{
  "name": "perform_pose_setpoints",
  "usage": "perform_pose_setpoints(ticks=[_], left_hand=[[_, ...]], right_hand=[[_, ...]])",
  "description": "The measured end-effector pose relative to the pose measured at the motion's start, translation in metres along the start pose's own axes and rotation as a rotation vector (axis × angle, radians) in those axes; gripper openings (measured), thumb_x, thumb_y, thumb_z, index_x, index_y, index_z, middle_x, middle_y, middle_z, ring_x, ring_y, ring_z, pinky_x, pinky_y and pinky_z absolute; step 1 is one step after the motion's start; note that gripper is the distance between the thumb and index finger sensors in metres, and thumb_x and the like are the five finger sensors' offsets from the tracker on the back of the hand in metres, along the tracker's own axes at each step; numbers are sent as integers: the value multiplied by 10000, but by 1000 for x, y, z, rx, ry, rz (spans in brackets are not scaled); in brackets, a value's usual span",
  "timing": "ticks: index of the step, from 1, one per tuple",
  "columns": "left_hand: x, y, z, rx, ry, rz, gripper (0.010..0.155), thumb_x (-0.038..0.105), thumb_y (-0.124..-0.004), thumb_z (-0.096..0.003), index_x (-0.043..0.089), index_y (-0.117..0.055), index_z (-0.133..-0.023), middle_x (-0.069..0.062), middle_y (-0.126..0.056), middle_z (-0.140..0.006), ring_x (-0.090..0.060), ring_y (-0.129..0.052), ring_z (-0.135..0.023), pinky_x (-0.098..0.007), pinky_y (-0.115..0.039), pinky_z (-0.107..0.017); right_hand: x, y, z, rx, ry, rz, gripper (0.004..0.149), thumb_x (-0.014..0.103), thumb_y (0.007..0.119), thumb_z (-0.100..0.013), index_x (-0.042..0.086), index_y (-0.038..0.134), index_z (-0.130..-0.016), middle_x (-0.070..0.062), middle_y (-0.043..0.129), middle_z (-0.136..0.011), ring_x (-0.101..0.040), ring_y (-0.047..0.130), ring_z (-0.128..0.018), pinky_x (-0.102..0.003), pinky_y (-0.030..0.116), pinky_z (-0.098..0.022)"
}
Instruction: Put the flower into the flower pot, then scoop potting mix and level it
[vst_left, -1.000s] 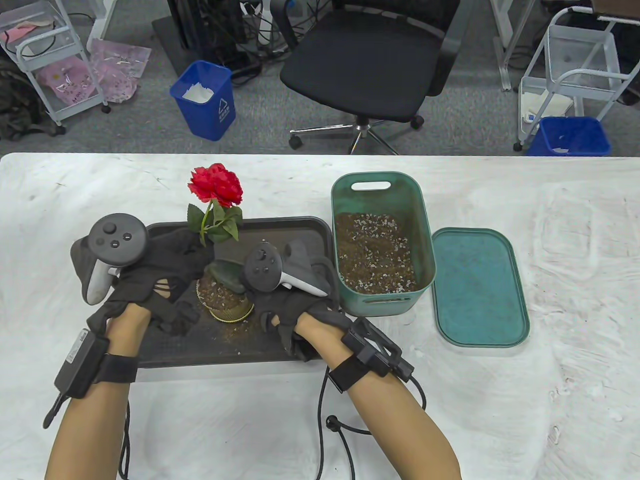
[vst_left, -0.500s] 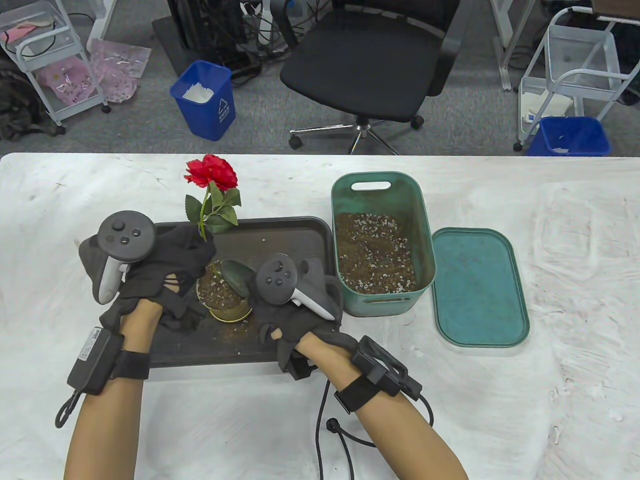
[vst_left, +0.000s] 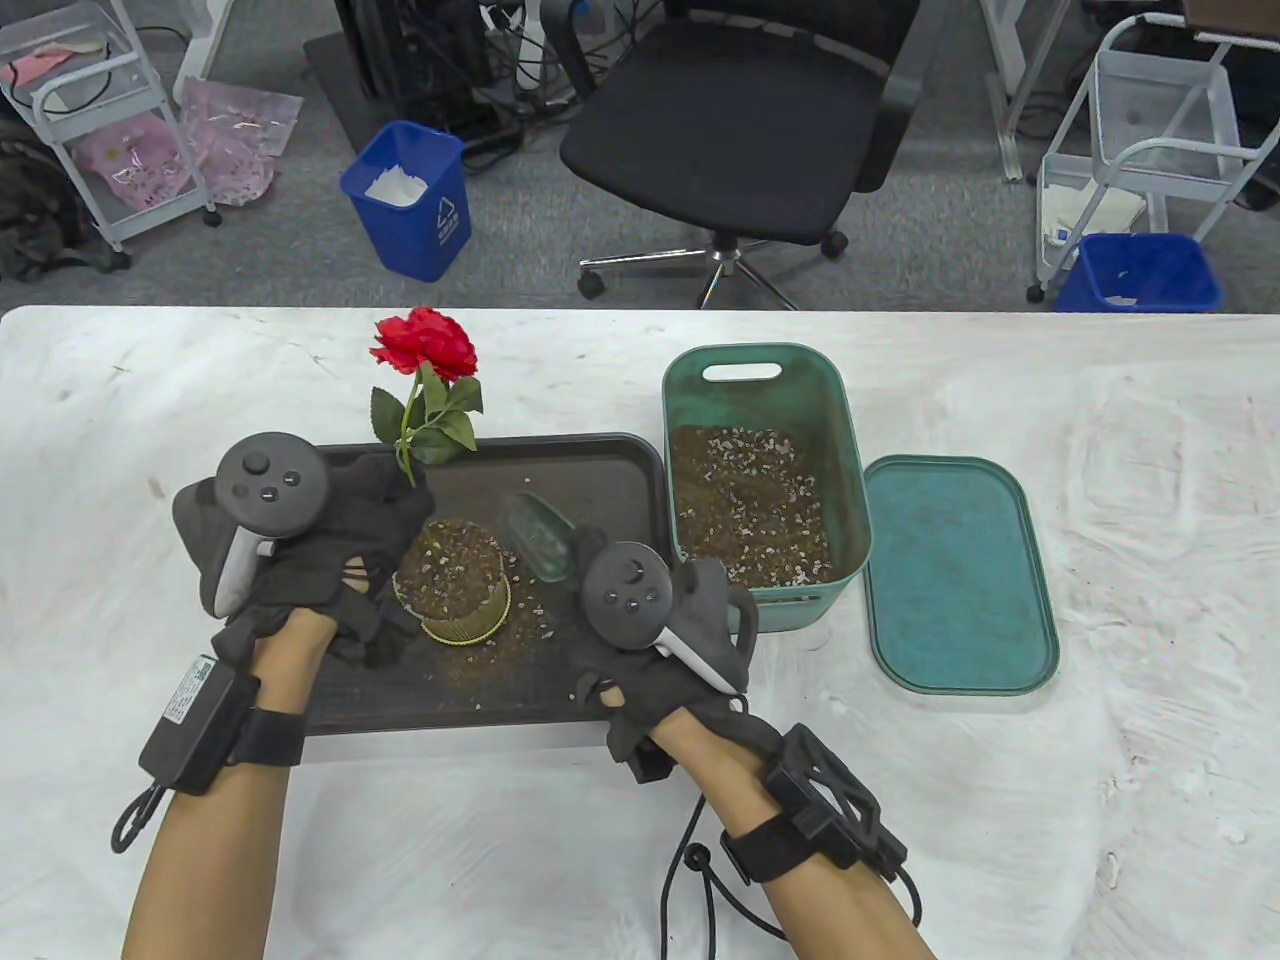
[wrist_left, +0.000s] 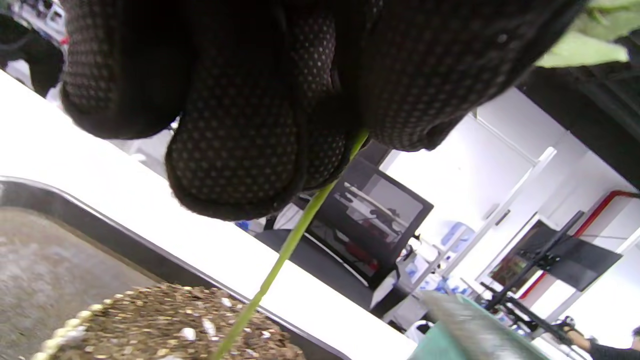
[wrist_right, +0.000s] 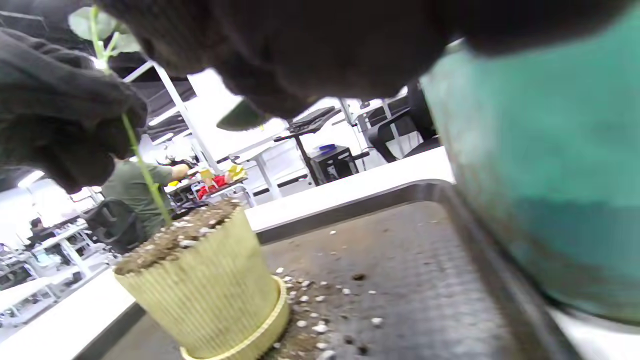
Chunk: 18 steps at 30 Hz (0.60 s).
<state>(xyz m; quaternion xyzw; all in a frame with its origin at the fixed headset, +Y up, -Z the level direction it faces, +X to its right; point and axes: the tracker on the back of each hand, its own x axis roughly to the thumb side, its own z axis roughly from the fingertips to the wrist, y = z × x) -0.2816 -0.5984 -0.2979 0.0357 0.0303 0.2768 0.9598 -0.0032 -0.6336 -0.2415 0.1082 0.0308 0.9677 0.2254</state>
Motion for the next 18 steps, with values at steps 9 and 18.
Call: perform_pose_setpoints(ticks=[9, 18], left_hand=[[-25, 2, 27, 14, -13, -136, 550, 480, -954, -318, 217, -905, -798, -28, -1027, -708, -211, -1158, -404, -406, -954, -370], [-70, 31, 77, 244, -66, -16, 523, 491, -899, -362, 217, -898, -807, -36, -1021, -716, -211, -1154, -410, -400, -952, -374]], right_hand=[[-7, -14, 29, -124, 56, 131, 752, 360, 787, -414, 103, 390, -998, 5, 926, -527, -126, 953, -143, -336, 881, -38], [-7, 21, 34, -11, 124, 208, 682, 313, 726, -442, 58, 415, -993, -123, 875, -700, -167, 971, -196, -328, 883, -18]])
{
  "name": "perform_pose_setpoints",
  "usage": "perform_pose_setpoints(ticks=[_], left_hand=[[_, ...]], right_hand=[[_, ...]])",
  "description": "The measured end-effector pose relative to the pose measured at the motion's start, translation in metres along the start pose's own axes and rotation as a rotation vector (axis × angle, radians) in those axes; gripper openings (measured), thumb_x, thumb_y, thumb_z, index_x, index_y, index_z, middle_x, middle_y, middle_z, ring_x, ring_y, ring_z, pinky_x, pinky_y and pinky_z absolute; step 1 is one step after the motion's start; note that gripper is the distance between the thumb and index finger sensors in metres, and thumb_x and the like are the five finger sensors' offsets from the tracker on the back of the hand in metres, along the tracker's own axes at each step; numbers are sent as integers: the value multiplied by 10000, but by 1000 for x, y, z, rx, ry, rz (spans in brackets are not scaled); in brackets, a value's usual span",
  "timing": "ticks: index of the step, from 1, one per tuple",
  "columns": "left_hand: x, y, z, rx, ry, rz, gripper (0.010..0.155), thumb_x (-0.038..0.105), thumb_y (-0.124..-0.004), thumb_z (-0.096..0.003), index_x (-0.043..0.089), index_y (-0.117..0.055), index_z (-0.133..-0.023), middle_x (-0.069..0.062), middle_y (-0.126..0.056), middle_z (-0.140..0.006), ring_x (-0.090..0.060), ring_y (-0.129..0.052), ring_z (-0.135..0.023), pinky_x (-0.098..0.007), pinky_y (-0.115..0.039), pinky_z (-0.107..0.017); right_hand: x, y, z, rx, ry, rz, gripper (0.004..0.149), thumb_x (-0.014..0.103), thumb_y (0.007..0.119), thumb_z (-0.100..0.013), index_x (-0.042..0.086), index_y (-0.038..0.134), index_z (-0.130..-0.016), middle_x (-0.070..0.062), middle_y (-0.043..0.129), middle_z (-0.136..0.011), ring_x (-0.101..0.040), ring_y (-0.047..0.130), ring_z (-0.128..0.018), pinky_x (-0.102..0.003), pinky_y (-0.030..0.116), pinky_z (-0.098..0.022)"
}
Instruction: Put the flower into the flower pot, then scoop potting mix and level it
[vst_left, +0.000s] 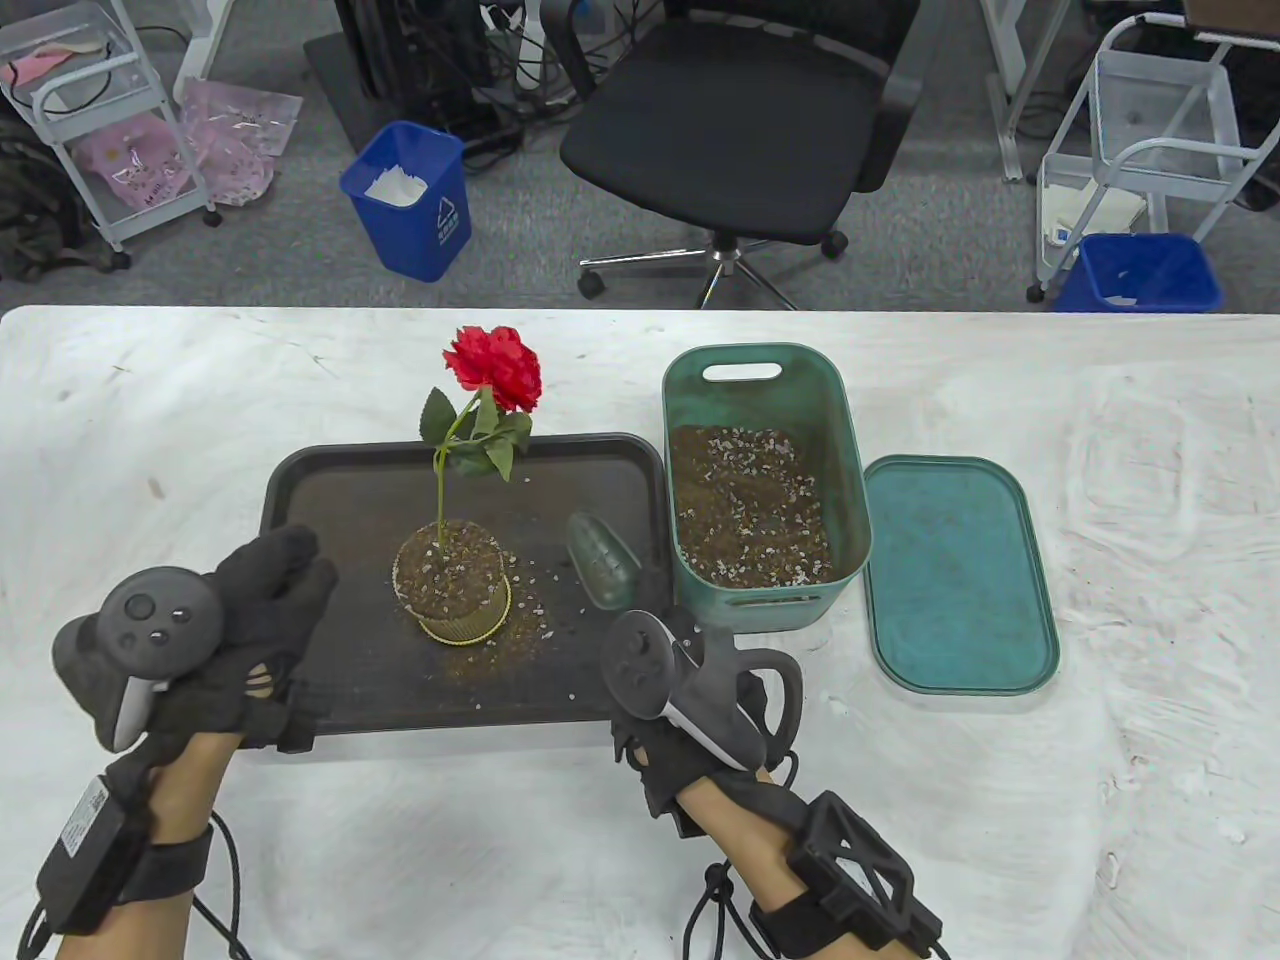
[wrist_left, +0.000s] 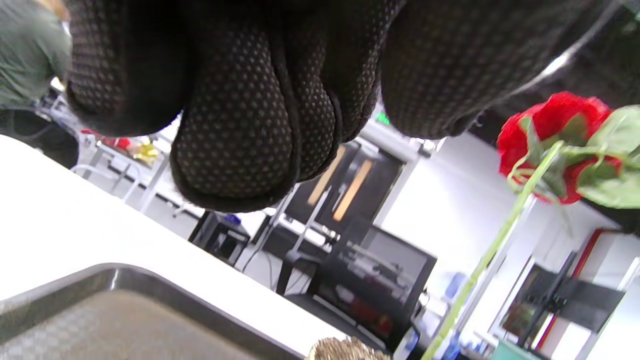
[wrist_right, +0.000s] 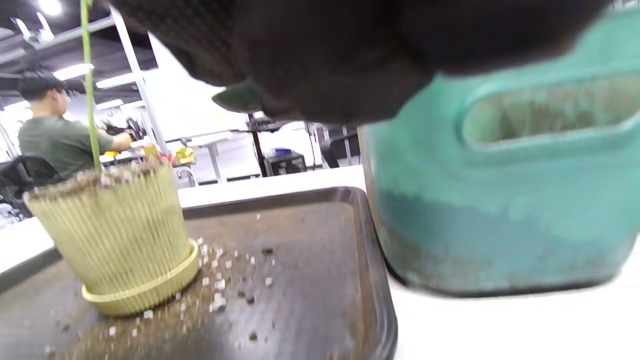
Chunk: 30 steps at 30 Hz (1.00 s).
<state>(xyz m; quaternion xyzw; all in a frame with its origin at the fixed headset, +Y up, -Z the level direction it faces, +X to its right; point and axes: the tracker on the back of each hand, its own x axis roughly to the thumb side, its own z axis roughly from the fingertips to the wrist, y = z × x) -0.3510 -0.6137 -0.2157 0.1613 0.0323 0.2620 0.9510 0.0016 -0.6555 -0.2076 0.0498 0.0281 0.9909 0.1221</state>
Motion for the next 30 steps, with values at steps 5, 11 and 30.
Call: perform_pose_setpoints(ticks=[5, 11, 30], left_hand=[[-20, -1, 28, 147, -36, 26, 525, 507, -862, -386, 226, -875, -828, -19, -999, -747, -210, -1143, -447, -399, -943, -402], [-11, -7, 47, 139, -157, -165, 559, 523, -842, -393, 226, -842, -866, -38, -955, -812, -243, -1115, -537, -434, -913, -462], [-10, -34, 52, 50, -212, -346, 527, 474, -796, -422, 243, -805, -896, -43, -885, -890, -269, -1067, -642, -477, -865, -543]], right_hand=[[23, 38, -19, 102, 15, 83, 632, 311, 724, -450, 103, 488, -997, -157, 881, -758, -187, 1004, -219, -337, 909, -22], [46, 75, -59, 72, 93, 314, 626, 320, 707, -455, 103, 480, -996, -151, 885, -746, -192, 1005, -230, -334, 911, -30], [52, 28, -13, -164, -178, 416, 649, 451, 706, -445, 141, 549, -993, -141, 925, -776, -336, 1057, -429, -404, 927, -169]])
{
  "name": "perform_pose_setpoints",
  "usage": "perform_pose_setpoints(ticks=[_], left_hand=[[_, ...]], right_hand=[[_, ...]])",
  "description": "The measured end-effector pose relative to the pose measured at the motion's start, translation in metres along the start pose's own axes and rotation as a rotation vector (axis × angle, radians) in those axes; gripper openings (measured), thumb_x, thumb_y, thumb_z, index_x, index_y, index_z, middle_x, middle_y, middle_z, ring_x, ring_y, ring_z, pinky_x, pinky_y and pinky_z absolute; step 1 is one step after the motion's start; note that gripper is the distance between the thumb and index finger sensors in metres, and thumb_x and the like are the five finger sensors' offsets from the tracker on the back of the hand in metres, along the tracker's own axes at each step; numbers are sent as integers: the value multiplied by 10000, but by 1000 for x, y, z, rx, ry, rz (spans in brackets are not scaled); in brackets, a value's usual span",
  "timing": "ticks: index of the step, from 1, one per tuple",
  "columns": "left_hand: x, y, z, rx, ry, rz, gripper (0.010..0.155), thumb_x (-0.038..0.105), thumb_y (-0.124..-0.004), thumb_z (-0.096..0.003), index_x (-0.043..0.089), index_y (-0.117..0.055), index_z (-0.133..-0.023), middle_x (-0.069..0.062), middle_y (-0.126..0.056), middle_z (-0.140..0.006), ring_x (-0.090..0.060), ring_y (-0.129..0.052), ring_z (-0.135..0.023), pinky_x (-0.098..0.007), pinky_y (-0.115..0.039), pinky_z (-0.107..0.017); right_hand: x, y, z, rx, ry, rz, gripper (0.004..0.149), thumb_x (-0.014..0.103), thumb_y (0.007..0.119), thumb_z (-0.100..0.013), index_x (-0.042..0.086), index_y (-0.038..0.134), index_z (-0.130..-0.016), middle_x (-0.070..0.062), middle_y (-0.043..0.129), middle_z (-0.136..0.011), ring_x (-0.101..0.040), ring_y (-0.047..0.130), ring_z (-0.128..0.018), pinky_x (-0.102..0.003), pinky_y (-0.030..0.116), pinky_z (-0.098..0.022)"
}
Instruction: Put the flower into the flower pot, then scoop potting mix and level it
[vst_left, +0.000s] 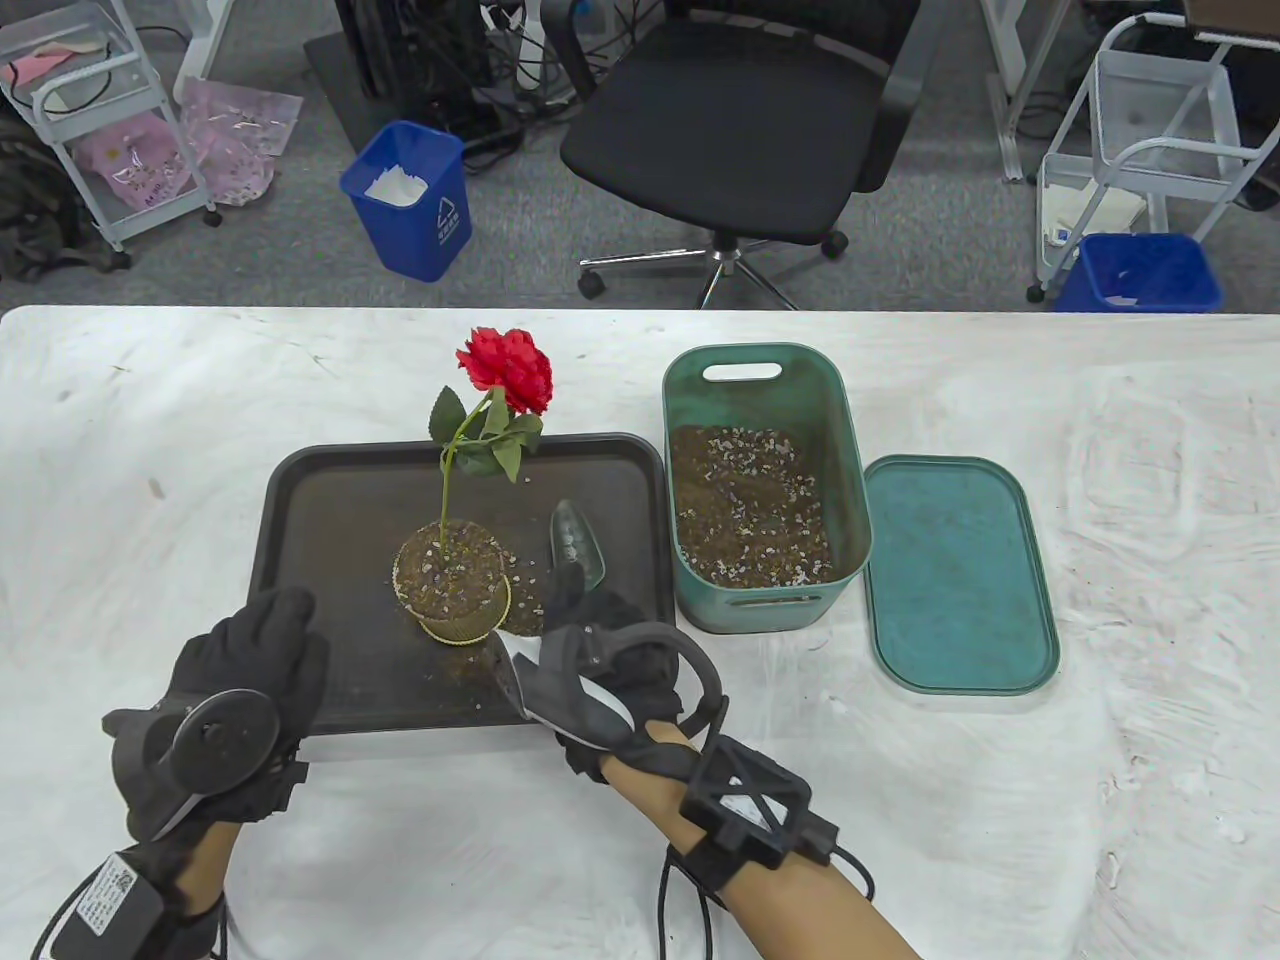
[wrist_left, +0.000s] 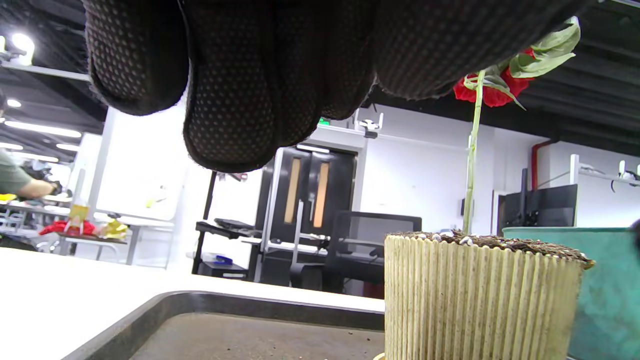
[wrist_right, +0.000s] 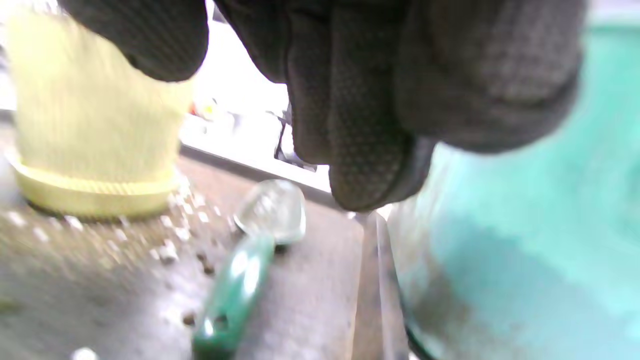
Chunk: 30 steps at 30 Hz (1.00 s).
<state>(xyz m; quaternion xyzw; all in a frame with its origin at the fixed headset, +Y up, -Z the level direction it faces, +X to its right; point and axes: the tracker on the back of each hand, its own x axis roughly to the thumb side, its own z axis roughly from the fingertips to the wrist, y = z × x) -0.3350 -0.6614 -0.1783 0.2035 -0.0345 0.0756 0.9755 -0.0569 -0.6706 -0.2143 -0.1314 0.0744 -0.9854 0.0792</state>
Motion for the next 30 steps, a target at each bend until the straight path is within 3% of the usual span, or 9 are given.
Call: perform_pose_setpoints(ticks=[4, 8, 11, 14, 18, 23, 30], left_hand=[[3, -1, 0, -3, -15, -22, 540, 492, -796, -417, 245, -804, -898, -46, -877, -898, -272, -1060, -655, -481, -858, -552], [6, -1, 0, -7, -39, -36, 531, 506, -795, -415, 257, -829, -882, -50, -874, -903, -276, -1055, -664, -487, -852, -561], [10, -1, 0, -9, -62, -54, 522, 511, -795, -413, 262, -846, -869, -51, -877, -901, -277, -1058, -661, -488, -851, -565], [14, -3, 0, -15, -78, -59, 525, 512, -795, -413, 260, -845, -870, -52, -878, -901, -277, -1056, -664, -490, -850, -564], [20, -6, 1, -30, -100, -69, 527, 514, -796, -409, 260, -849, -867, -49, -880, -899, -275, -1060, -661, -490, -850, -565], [23, -7, 2, -33, -114, -75, 527, 517, -796, -408, 262, -850, -866, -50, -881, -899, -276, -1061, -659, -491, -851, -563], [20, -5, 1, -35, -95, -80, 527, 519, -796, -406, 263, -853, -863, -50, -883, -896, -274, -1062, -657, -489, -853, -560]], right_hand=[[-39, -39, 29, -147, 22, -79, 629, 438, 710, -444, 146, 577, -984, -139, 933, -769, -339, 1057, -427, -420, 927, -179], [-107, -78, 48, -300, 165, -146, 627, 425, 713, -446, 165, 558, -995, -151, 922, -782, -349, 1050, -442, -437, 923, -191], [-163, -93, 52, -344, 325, -168, 607, 408, 721, -444, 183, 569, -988, -155, 909, -796, -359, 1042, -457, -452, 917, -201], [-214, -93, 55, -331, 473, -189, 586, 397, 730, -443, 194, 580, -972, -157, 867, -844, -367, 1021, -514, -471, 912, -246], [-274, -72, 61, -281, 667, -212, 555, 381, 748, -437, 177, 604, -932, -160, 825, -883, -379, 992, -583, -505, 899, -307], [-331, -25, 68, -161, 878, -286, 540, 357, 770, -432, 193, 586, -912, -156, 810, -854, -358, 985, -532, -499, 892, -301], [-380, 72, 80, 215, 1091, -278, 611, 405, 791, -422, 212, 572, -959, -152, 801, -870, -351, 984, -531, -485, 894, -300]])
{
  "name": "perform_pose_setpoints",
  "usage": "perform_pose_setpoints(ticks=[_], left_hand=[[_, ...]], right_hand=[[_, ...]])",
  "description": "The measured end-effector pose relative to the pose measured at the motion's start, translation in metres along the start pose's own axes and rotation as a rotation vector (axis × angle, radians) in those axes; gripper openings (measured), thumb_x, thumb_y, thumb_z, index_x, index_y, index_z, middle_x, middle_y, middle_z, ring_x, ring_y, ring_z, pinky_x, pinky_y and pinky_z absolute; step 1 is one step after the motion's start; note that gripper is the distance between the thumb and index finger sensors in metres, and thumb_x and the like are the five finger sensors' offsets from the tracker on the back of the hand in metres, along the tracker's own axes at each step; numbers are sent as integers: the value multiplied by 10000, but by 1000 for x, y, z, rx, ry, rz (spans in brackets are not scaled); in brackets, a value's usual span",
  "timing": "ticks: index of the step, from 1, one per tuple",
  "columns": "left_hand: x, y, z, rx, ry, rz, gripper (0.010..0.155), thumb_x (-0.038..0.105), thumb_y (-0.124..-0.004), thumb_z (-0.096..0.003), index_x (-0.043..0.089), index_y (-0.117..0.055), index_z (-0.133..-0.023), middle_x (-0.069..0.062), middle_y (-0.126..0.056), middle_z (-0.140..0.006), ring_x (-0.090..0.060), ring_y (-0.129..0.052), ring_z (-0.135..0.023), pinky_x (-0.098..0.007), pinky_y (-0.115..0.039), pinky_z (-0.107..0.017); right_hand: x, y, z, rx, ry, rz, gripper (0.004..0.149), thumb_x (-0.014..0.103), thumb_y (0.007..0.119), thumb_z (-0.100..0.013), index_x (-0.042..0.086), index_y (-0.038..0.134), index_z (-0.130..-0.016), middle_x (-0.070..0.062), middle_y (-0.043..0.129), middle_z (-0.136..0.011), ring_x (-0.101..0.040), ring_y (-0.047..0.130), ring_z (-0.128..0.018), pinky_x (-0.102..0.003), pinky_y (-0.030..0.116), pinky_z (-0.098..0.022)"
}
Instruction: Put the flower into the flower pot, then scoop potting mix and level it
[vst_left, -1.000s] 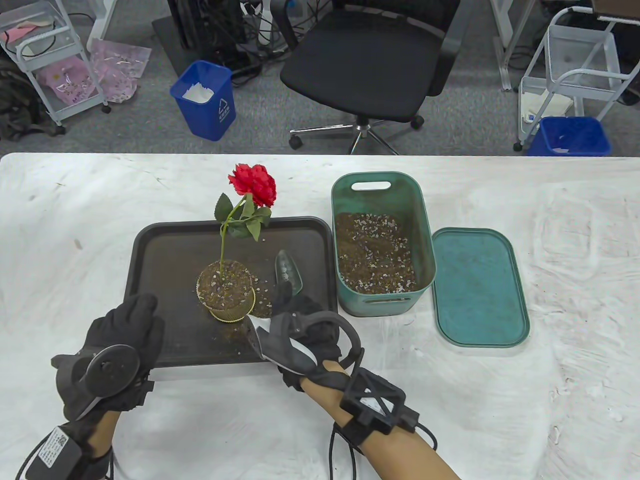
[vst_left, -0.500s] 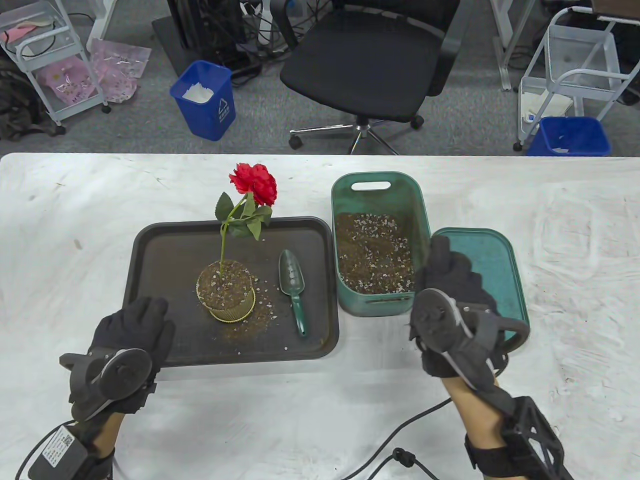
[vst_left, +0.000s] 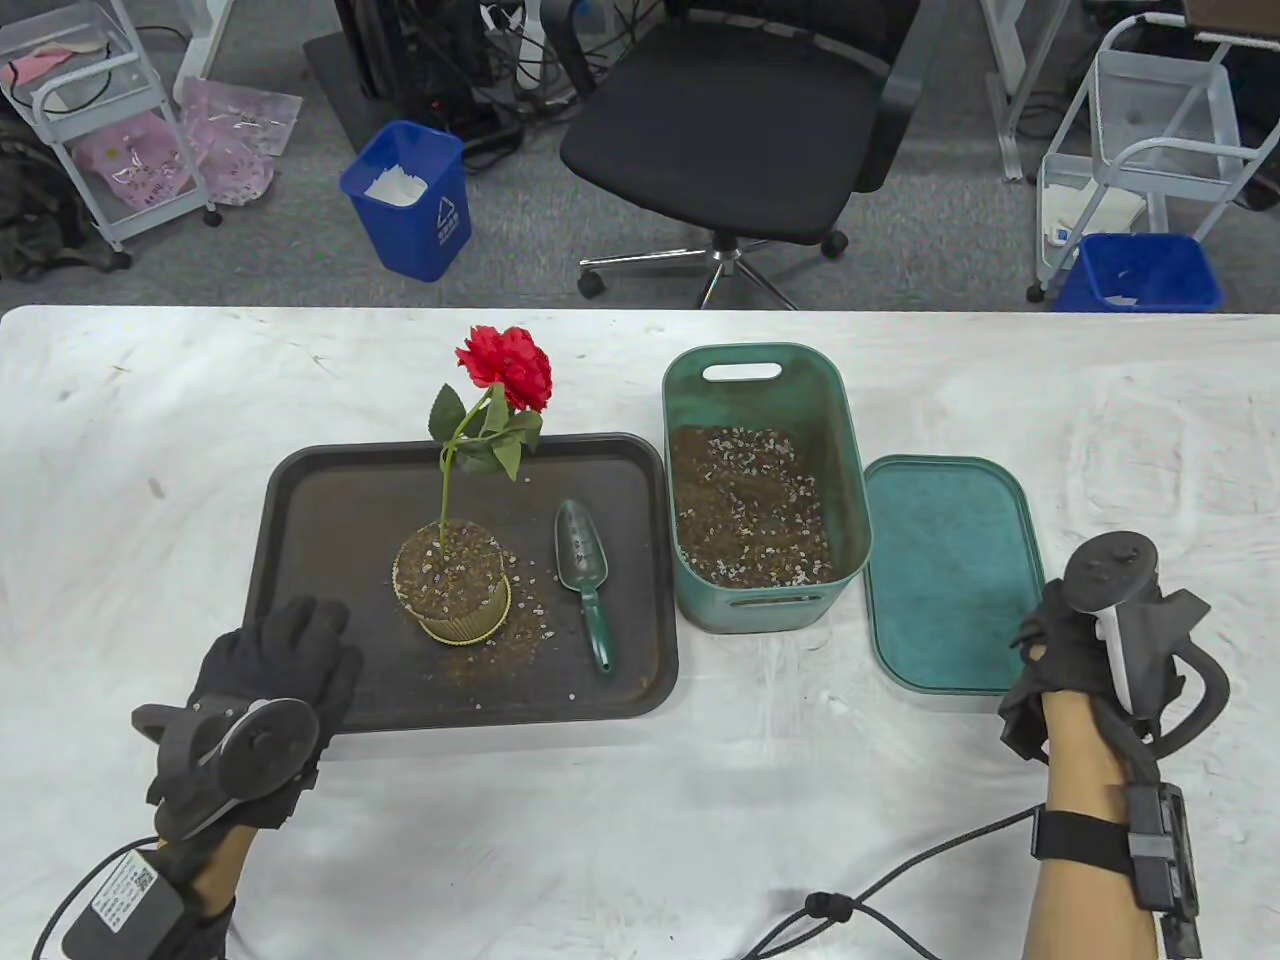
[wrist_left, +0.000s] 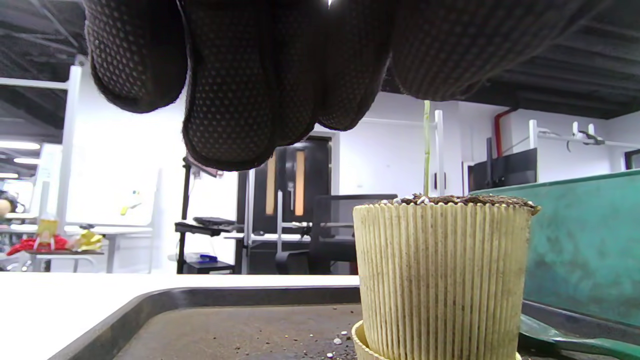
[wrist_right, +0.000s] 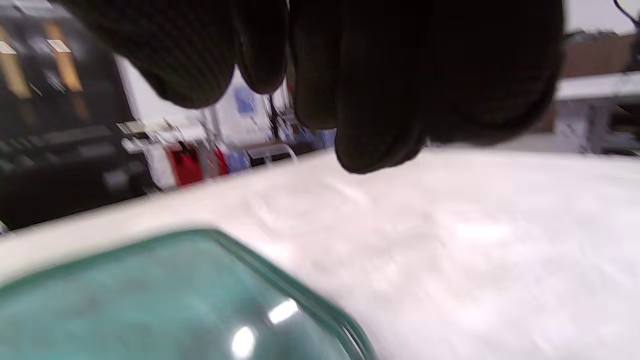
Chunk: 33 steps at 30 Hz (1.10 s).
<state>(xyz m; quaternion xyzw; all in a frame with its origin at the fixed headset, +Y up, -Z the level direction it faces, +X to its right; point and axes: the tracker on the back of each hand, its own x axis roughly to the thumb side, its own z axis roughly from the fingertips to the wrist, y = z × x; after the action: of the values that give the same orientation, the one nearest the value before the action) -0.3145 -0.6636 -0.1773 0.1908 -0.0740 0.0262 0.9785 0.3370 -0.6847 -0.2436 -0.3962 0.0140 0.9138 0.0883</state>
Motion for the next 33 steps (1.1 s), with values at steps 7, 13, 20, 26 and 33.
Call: perform_pose_setpoints(ticks=[7, 13, 20, 26, 33], left_hand=[[-3, 1, 0, 1, 22, 3, 525, 518, -795, -406, 263, -855, -861, -50, -886, -894, -276, -1064, -653, -487, -856, -557], [-2, 1, -1, -7, 20, -1, 524, 520, -794, -406, 264, -858, -859, -49, -886, -894, -273, -1064, -652, -484, -859, -553], [-3, 0, -1, -7, 18, 5, 523, 519, -793, -407, 265, -858, -859, -47, -886, -894, -274, -1064, -652, -486, -856, -557], [-3, -1, -1, 4, 14, 14, 520, 518, -793, -407, 269, -857, -859, -46, -884, -896, -271, -1063, -655, -483, -858, -556], [-3, -1, 0, 6, 11, 26, 518, 519, -792, -408, 270, -859, -857, -46, -885, -896, -270, -1065, -652, -482, -859, -555]], right_hand=[[-15, 61, -21, 147, 159, 107, 644, 435, 835, -395, 154, 624, -934, -135, 829, -837, -295, 1006, -451, -425, 911, -236], [-7, 66, -26, 67, 185, 144, 498, 344, 844, -396, 144, 733, -838, -113, 895, -742, -249, 1032, -347, -379, 923, -152], [4, 25, -14, -146, 8, -88, 617, 211, 829, -392, 102, 569, -941, -132, 916, -762, -296, 1087, -412, -457, 958, -209], [19, -12, 2, -36, -95, -421, 699, 235, 910, -323, 73, 610, -933, -127, 852, -711, -286, 1006, -400, -486, 934, -258], [75, -85, 85, -402, -465, -348, 546, 222, 938, -330, 126, 763, -838, -113, 902, -628, -275, 1030, -324, -455, 946, -177]])
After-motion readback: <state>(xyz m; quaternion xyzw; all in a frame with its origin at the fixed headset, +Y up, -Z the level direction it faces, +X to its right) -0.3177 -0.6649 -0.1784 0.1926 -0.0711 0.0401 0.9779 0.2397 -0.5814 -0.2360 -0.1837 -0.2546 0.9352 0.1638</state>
